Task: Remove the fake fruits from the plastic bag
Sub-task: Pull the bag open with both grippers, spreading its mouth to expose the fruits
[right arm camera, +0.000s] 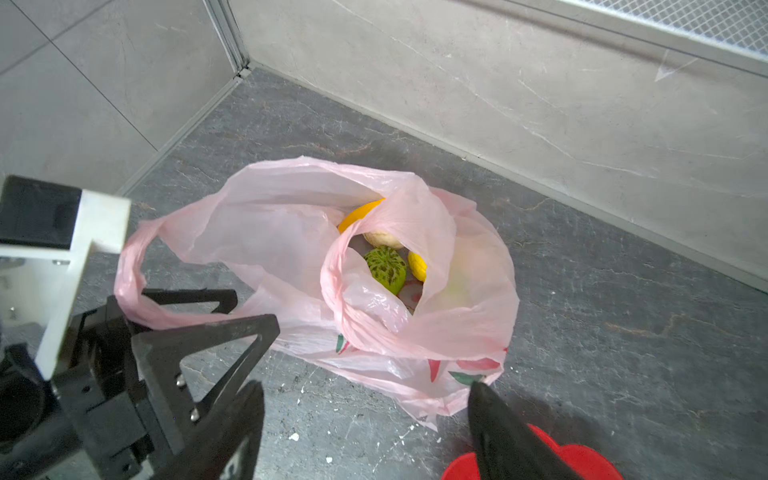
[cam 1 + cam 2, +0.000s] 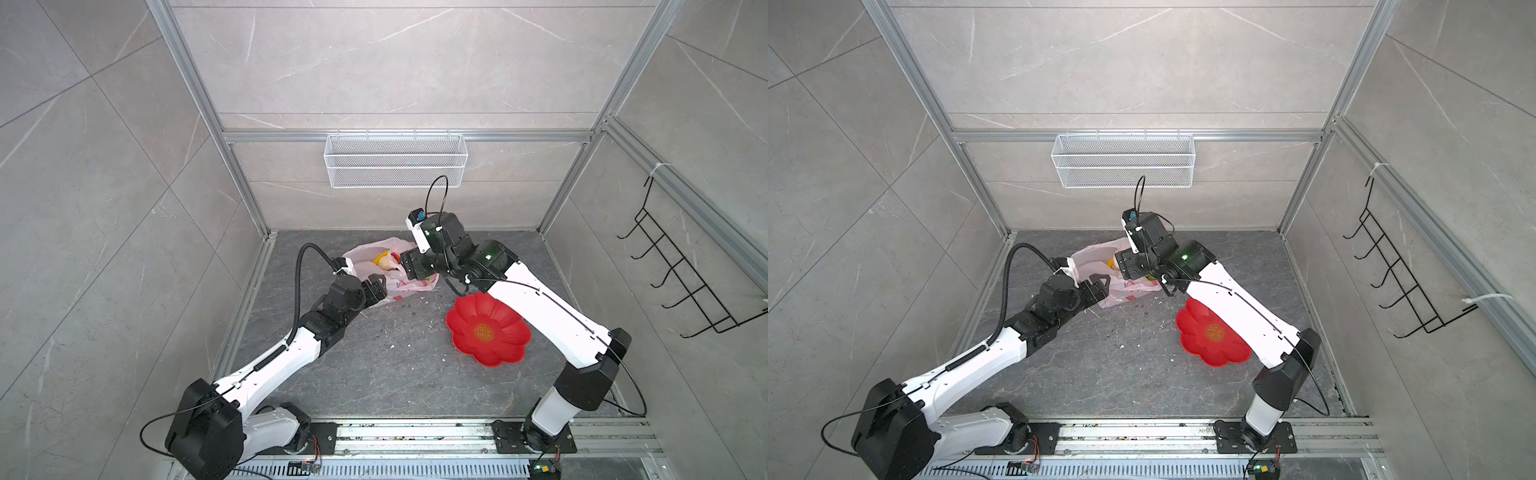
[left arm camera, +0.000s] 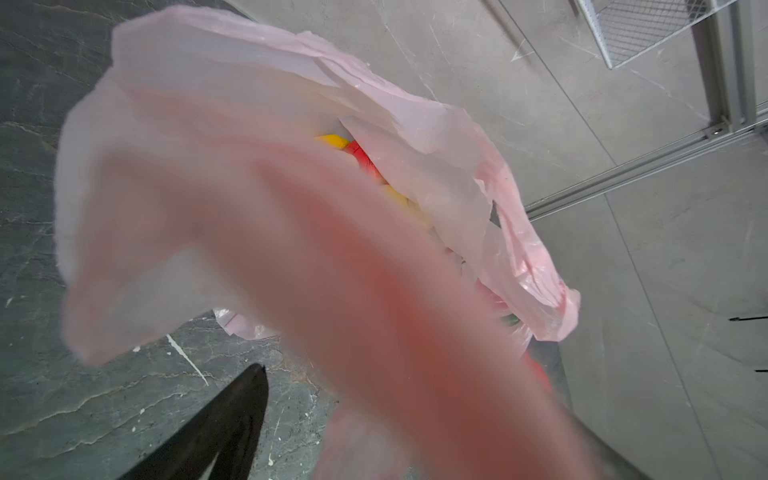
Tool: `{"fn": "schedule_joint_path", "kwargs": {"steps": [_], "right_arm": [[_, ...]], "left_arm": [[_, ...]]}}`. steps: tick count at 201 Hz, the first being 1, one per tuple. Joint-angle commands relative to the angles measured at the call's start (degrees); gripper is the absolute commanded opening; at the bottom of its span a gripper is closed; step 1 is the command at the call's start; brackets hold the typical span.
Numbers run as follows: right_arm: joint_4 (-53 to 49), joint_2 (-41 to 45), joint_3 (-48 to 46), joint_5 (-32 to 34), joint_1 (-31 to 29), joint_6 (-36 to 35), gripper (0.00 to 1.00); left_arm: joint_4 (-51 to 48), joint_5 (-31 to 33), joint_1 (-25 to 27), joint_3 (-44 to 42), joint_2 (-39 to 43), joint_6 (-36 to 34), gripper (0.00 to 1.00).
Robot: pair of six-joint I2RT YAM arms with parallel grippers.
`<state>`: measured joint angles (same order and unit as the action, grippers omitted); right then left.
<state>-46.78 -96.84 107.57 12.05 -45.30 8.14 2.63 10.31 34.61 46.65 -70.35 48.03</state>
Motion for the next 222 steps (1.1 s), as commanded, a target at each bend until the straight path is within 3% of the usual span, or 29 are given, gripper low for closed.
{"fn": "schedule_joint_path", "kwargs": {"steps": [1, 76, 134, 151, 189, 209, 222], "right_arm": [[2.20, 0.76, -2.02, 0.86, -0.23, -4.72, 0.79], [3.60, -9.02, 1.98, -0.54, -0.23, -8.34, 0.79], [0.18, -17.59, 9.26, 3.95, -0.15, -9.13, 0.78], [-0.48, -18.99, 10.64, 6.94, 0.02, -9.02, 0.69], [-1.09, -19.06, 11.28, 10.48, 2.08, -5.84, 0.33], [-0.98, -18.26, 11.22, 10.14, 3.35, -5.30, 0.22], [-0.94, -17.66, 11.50, 9.76, 3.85, -5.16, 0.20]], "left_arm": [[1.53, 1.96, -0.31, 2.91, -1.09, 0.57, 0.86], [1.49, 1.51, -2.98, 2.09, -2.17, 1.34, 0.77], [2.50, -1.27, -4.92, 1.82, -2.74, 1.19, 0.64], [2.55, -1.60, -5.17, 1.64, -3.28, 1.01, 0.56], [4.00, -2.89, -6.68, 0.72, -5.50, 1.89, 0.29], [3.24, -3.86, -7.65, 2.27, -7.13, 1.51, 0.09], [0.78, -4.10, -8.43, 4.24, -7.91, 0.82, 0.01]]}}
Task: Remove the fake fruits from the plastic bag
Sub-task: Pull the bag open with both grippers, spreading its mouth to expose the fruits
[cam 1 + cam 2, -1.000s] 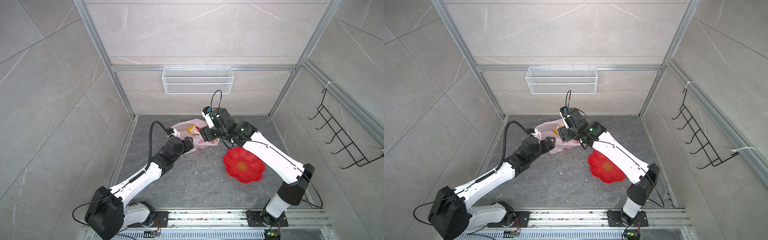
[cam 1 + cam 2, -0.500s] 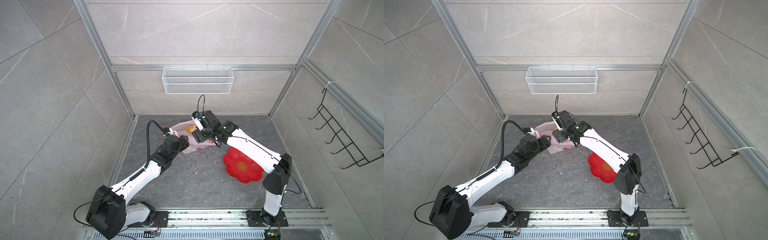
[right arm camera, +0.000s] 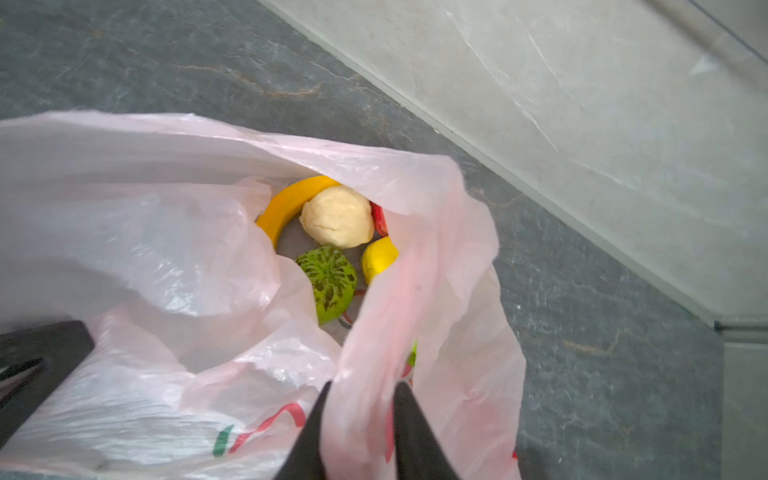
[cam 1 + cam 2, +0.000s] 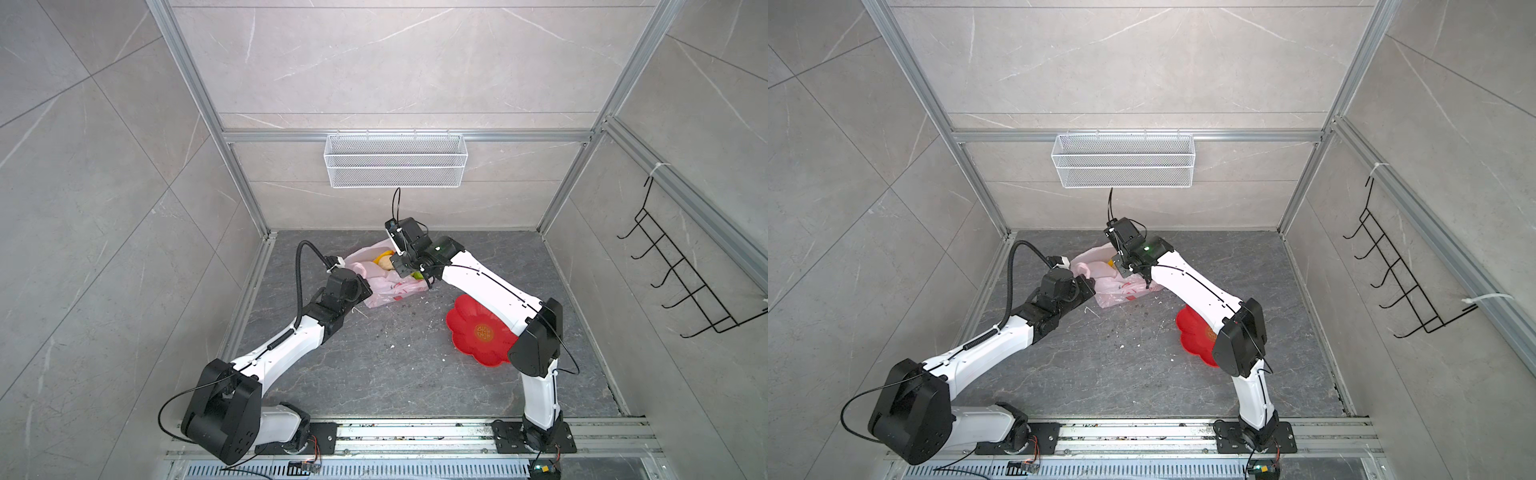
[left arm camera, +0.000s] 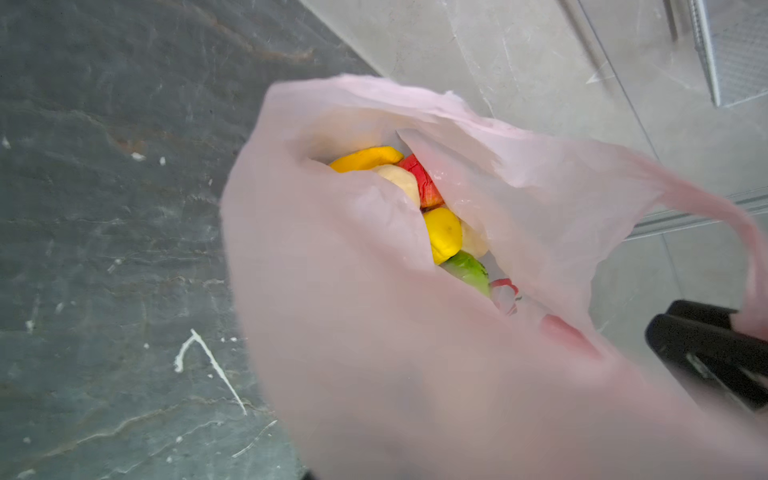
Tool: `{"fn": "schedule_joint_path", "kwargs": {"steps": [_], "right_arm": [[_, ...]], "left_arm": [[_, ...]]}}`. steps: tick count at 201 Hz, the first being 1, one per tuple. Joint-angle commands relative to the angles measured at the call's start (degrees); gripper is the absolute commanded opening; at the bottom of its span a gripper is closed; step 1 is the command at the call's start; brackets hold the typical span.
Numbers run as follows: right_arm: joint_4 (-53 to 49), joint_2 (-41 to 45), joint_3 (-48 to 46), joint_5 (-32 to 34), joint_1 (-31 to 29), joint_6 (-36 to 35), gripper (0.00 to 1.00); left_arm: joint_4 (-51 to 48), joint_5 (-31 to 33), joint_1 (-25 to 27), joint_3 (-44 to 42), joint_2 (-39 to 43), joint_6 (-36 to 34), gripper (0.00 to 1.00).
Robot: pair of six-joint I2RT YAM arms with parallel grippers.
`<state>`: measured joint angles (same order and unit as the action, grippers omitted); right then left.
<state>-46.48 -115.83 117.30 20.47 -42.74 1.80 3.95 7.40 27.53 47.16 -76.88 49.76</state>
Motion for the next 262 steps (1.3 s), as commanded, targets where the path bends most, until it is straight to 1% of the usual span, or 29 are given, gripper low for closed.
{"fn": "schedule_joint_path", "kwargs": {"steps": [1, 16, 37, 68, 90, 113, 131, 162, 173, 188, 214, 228, 249, 262], "right_arm": [[-1.20, 1.37, 1.74, 1.33, 1.36, 1.18, 0.20], [-1.24, 2.13, 2.10, 0.52, 1.69, 1.43, 0.18], [-1.59, 2.80, 3.34, -2.09, 1.70, 1.86, 0.15], [-4.29, 2.80, 6.29, -7.42, 1.46, 4.78, 0.12], [-5.44, 2.80, 6.84, -10.05, -0.10, 6.57, 0.11], [-7.33, 3.44, 6.44, -10.25, -2.69, 8.33, 0.11], [-7.94, 6.19, 2.77, -8.75, -4.61, 10.36, 0.11], [-6.02, 14.73, -10.19, -5.36, -5.68, 15.60, 0.11], [-4.95, 17.87, -14.86, -4.13, -5.77, 16.96, 0.11], [-4.81, 21.48, -18.76, -2.85, -5.77, 18.17, 0.11], [-6.51, 25.18, -21.28, -1.53, -5.77, 18.60, 0.11], [-7.68, 26.42, -21.75, -0.32, -5.77, 18.44, 0.11], [-7.93, 27.74, -23.84, 0.18, -5.77, 17.97, 0.12], [-7.71, 28.15, -26.24, -0.37, -5.77, 18.37, 0.12]], "left_arm": [[-0.79, -1.18, -1.43, 3.91, -1.40, -0.99, 0.00], [-5.97, -0.56, -2.37, 6.95, -1.53, -2.40, 0.00], [-16.30, 2.93, -3.35, 10.88, -0.46, -5.31, 0.00], [-29.31, 5.89, -5.80, 13.98, 4.29, -9.22, 0.00], [-38.19, 7.54, -6.42, 15.81, 8.35, -11.62, 0.00], [-47.43, 6.94, -6.46, 16.65, 11.72, -11.89, 0.00], [-55.40, 5.96, -6.43, 16.08, 14.95, -10.47, 0.00], [-67.65, 5.46, -6.40, 15.11, 19.24, -8.14, 0.00], [-70.96, 4.63, -6.39, 15.35, 19.70, -8.01, 0.00], [-74.52, 2.84, -6.30, 16.09, 19.82, -8.31, 0.00], [-78.94, -0.53, -6.28, 17.51, 19.88, -9.00, 0.00], [-80.43, -4.11, -6.23, 17.47, 19.93, -9.46, 0.00], [-81.14, -10.22, -6.26, 14.33, 20.93, -9.27, 0.00], [-81.03, -12.40, -6.10, 10.86, 22.05, -8.21, 0.00]]}}
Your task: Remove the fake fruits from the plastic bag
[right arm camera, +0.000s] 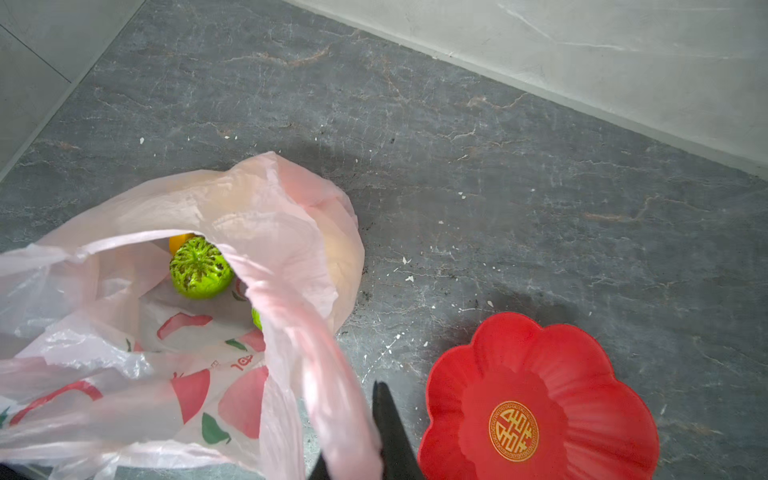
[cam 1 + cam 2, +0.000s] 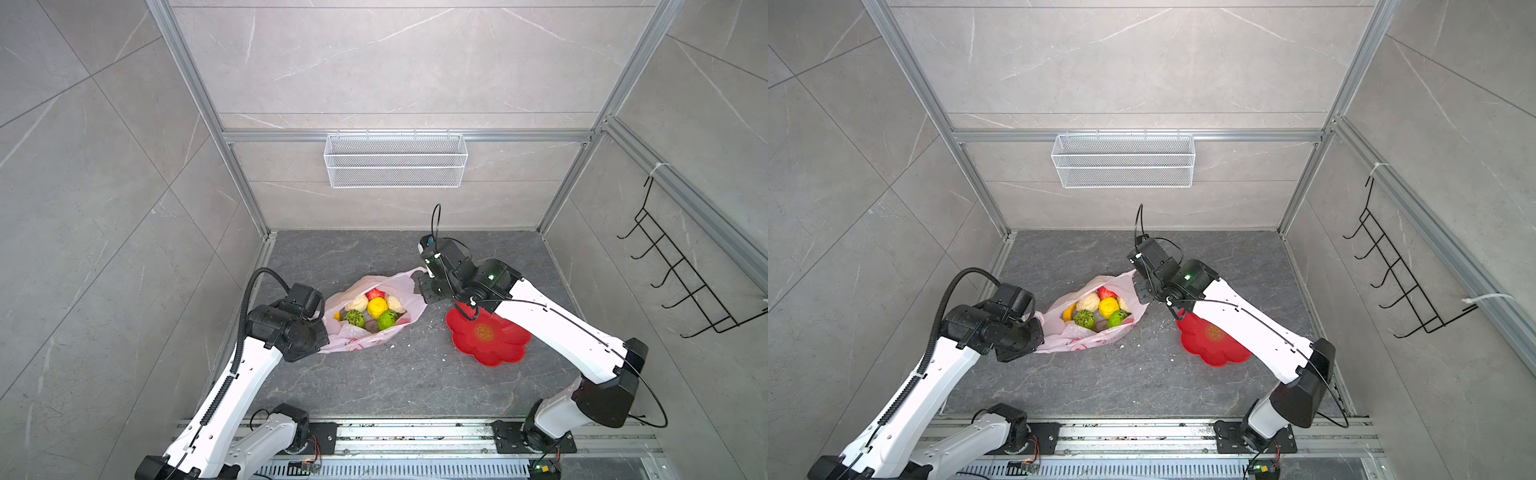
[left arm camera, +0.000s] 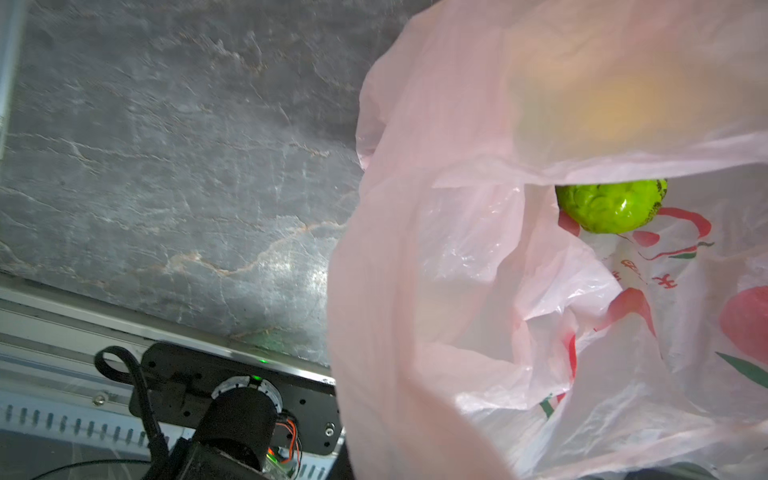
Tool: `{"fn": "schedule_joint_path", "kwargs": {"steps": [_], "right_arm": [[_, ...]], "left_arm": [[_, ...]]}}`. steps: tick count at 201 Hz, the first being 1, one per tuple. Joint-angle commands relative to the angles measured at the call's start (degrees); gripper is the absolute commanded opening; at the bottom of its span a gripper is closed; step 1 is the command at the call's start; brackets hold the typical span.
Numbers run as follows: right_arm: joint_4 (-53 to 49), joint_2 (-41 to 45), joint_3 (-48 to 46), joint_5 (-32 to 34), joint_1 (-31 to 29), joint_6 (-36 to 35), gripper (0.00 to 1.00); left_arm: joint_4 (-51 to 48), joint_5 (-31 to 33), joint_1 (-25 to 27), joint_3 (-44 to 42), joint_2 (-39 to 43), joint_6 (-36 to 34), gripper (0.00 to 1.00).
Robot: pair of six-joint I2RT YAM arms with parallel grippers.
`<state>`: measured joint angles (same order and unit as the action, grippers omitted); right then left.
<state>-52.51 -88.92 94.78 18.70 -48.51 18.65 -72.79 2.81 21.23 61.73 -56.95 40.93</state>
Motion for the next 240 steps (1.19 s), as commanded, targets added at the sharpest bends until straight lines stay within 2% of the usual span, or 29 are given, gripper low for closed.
{"fn": "schedule_joint_path", "kwargs": {"steps": [1, 32, 70, 112, 152, 163, 207, 240], "right_arm": [[-1.61, 1.27, -3.90, 1.33, 0.00, 1.58, 0.12], [1.03, 2.73, -11.59, 0.37, 0.00, 3.28, 0.12], [2.65, 3.91, -16.45, -0.50, 0.00, 5.20, 0.15], [5.11, 5.49, -16.39, -2.44, 0.00, 4.96, 0.19], [5.60, 5.95, -15.76, -4.22, 0.00, 3.58, 0.19], [5.79, 6.29, -16.00, -4.45, 0.05, 3.49, 0.18], [6.29, 7.27, -15.40, -4.21, 0.00, 3.19, 0.18], [6.55, 6.69, -13.13, -4.02, 0.00, 3.05, 0.18]], "left_arm": [[-4.24, -7.90, 0.20, -3.94, 2.20, 0.72, 0.00], [-3.63, -8.87, 0.56, -9.68, 3.94, 3.40, 0.00], [-1.94, -7.82, 0.82, -11.10, 2.05, 4.28, 0.00], [1.78, -6.56, 1.00, -6.95, 1.35, 5.67, 0.35], [-3.24, -3.56, 1.00, 4.50, -1.59, 0.46, 0.63], [-4.86, -2.80, 1.01, 7.33, -2.57, -0.93, 0.67], [-8.38, -0.38, 1.05, 13.83, -3.75, -4.08, 0.71], [-6.86, -4.55, 1.00, 17.15, -1.07, -7.64, 0.89]]}}
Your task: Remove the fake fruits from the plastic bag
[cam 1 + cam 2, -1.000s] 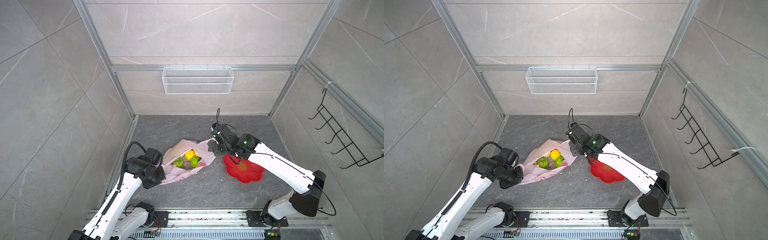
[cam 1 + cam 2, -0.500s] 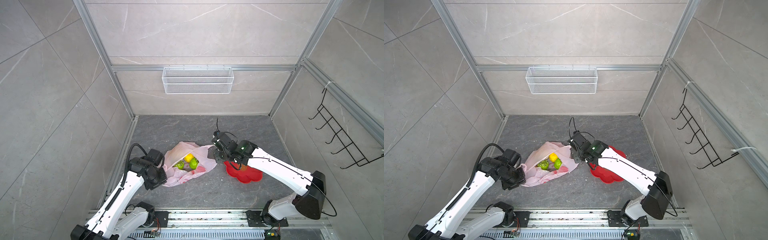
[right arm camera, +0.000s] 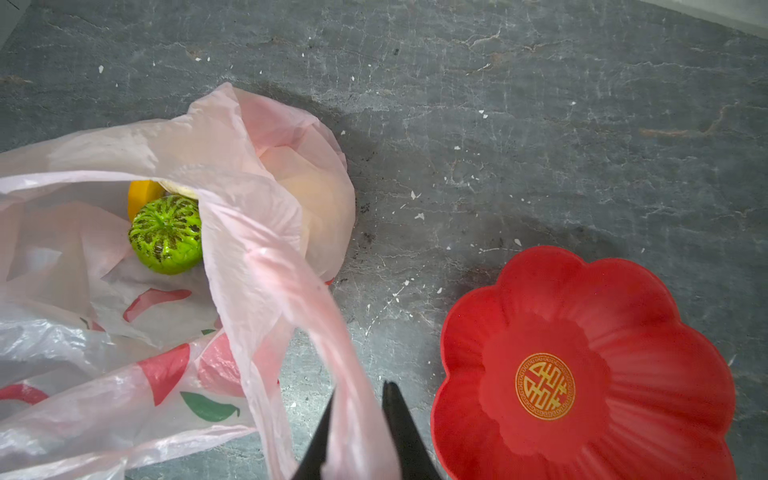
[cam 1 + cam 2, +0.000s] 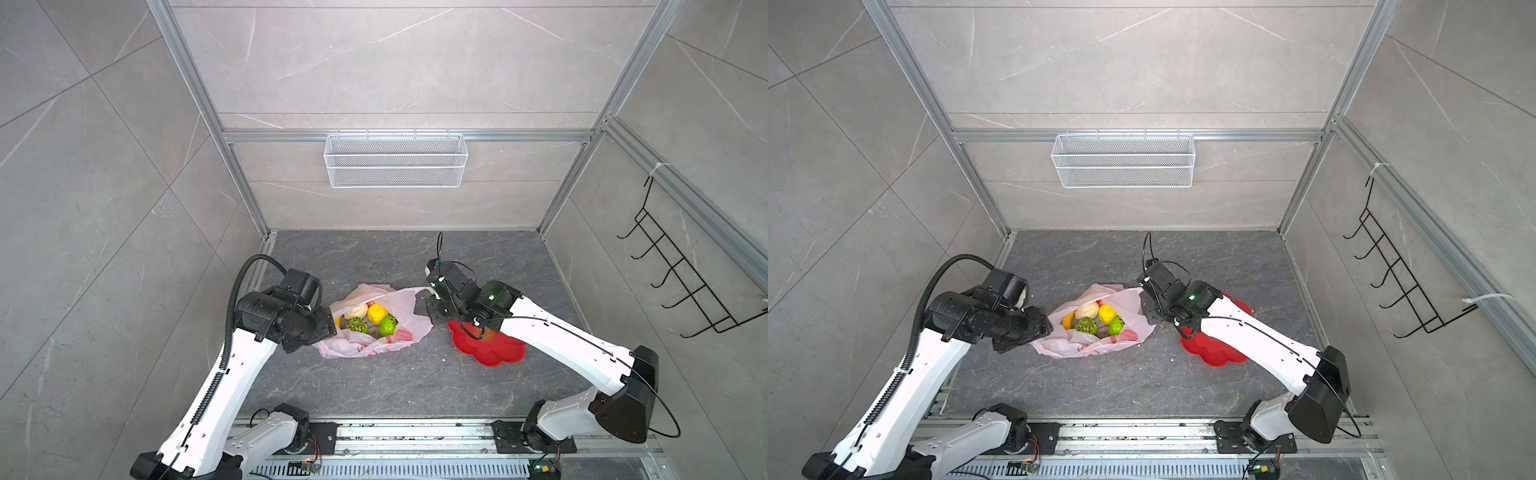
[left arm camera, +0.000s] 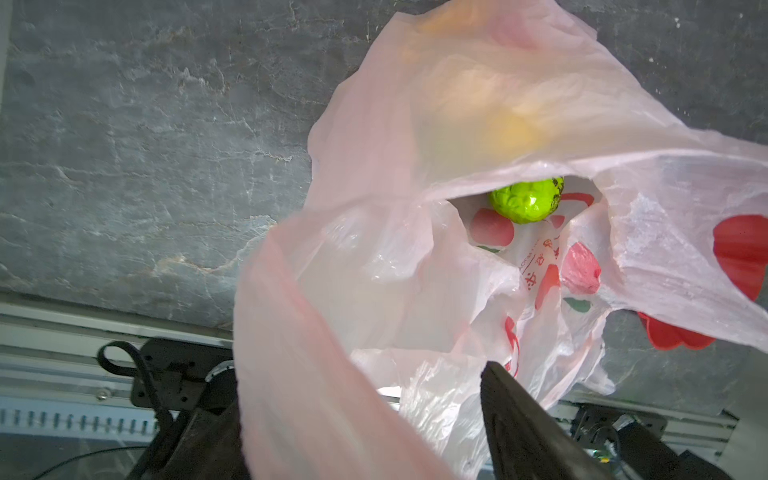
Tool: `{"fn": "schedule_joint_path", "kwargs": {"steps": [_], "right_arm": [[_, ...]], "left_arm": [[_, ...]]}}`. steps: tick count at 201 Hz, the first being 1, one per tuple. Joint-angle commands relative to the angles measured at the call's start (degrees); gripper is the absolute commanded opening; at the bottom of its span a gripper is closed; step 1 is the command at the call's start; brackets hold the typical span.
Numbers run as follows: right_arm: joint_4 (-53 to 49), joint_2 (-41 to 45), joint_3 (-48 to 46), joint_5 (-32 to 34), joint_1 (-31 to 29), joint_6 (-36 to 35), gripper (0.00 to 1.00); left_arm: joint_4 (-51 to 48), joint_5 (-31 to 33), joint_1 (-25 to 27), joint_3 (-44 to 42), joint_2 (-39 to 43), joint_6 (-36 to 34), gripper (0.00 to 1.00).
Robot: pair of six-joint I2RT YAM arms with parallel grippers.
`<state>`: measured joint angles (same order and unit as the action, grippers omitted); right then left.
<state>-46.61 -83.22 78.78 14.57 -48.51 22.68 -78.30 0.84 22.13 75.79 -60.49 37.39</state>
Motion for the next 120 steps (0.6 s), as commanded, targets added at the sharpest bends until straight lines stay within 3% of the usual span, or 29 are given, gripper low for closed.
{"fn": "schedule_joint_path", "kwargs": {"steps": [1, 43, 71, 92, 120], "right_arm": [[0.64, 0.97, 2.96, 0.07, 0.00, -0.97, 0.18], [1.13, 0.16, 4.22, -0.50, 0.00, -1.06, 0.18], [1.51, 0.38, 3.93, -0.59, 0.00, -1.06, 0.18], [1.44, 0.68, 3.67, -1.03, 0.00, -1.40, 0.18], [1.18, 1.56, 3.66, -1.47, 0.00, -2.07, 0.18]], "left_arm": [[-1.30, -2.72, 0.11, 3.16, 2.52, -4.13, 0.89], [-4.12, -3.23, 0.12, 10.34, 6.00, -6.74, 0.93], [-4.95, 2.09, 0.11, 15.47, 6.26, -8.19, 0.93], [-2.19, 5.41, 0.17, 18.36, 1.86, -12.45, 0.93], [3.73, 1.48, 0.11, 21.17, -9.81, -21.24, 0.94]]}}
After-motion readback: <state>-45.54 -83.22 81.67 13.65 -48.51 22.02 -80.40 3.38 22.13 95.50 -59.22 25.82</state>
